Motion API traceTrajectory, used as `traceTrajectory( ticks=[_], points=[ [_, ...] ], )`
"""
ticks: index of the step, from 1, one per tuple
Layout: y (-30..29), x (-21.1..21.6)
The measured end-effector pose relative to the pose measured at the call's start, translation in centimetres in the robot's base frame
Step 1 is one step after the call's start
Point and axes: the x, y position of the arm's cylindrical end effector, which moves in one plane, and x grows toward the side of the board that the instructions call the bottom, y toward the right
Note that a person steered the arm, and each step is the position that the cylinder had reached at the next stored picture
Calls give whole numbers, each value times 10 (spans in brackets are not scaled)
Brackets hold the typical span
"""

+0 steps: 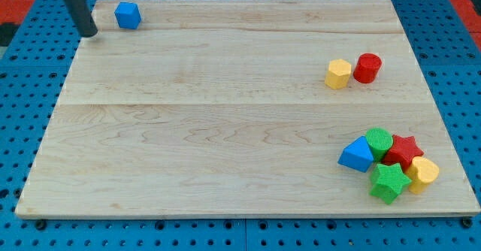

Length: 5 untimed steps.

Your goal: Push the cube into the triangle

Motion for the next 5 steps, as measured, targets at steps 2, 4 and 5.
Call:
traceTrajectory(
  ticks=[2, 4, 5],
  points=[
    [47, -33],
    [142, -38],
    [176, -10]
  ],
)
